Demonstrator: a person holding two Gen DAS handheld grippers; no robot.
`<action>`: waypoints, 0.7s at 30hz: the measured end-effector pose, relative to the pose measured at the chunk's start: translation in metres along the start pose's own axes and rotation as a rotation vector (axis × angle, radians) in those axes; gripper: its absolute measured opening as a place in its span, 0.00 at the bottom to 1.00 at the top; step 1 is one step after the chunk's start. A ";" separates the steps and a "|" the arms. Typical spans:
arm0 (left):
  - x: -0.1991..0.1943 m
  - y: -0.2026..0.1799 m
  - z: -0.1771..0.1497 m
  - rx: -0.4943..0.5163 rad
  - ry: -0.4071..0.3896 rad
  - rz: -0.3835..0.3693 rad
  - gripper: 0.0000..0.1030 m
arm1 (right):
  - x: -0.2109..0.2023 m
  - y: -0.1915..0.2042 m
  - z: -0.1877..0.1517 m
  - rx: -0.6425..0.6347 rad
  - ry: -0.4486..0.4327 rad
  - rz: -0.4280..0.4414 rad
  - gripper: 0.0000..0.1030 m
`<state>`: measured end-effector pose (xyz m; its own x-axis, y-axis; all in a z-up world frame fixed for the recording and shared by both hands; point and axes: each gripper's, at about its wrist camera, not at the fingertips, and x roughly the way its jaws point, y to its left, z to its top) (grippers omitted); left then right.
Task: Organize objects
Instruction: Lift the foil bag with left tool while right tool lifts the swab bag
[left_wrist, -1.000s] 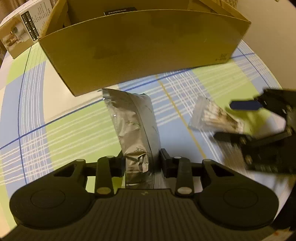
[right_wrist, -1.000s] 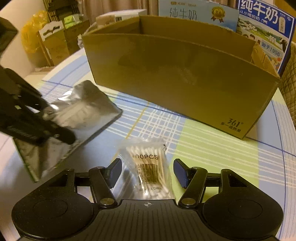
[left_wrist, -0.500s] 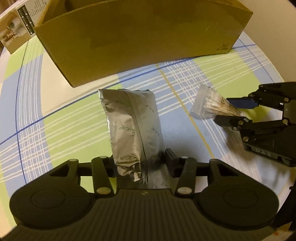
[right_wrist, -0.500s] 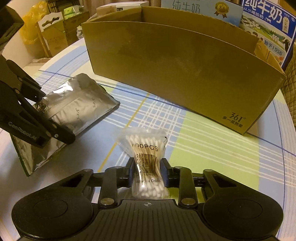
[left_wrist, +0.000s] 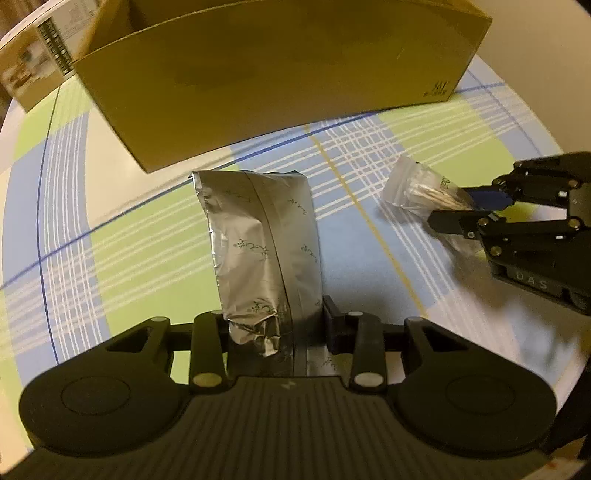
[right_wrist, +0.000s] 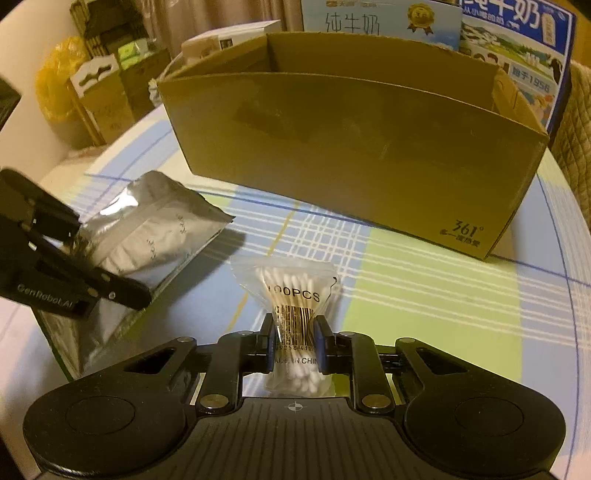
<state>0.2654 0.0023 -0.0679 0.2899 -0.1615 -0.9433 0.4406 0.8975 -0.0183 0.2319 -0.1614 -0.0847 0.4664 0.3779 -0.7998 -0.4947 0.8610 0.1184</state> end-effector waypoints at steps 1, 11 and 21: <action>-0.003 0.001 -0.002 -0.014 -0.007 -0.011 0.31 | -0.002 0.000 0.000 0.006 -0.002 0.006 0.16; -0.041 -0.004 -0.017 -0.072 -0.086 -0.035 0.31 | -0.037 0.005 -0.020 0.064 -0.047 -0.004 0.16; -0.082 -0.018 -0.048 -0.195 -0.184 -0.070 0.31 | -0.079 0.014 -0.052 0.151 -0.087 -0.018 0.16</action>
<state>0.1926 0.0189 -0.0061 0.4216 -0.2817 -0.8619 0.2982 0.9407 -0.1615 0.1501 -0.1966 -0.0500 0.5390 0.3845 -0.7494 -0.3731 0.9067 0.1968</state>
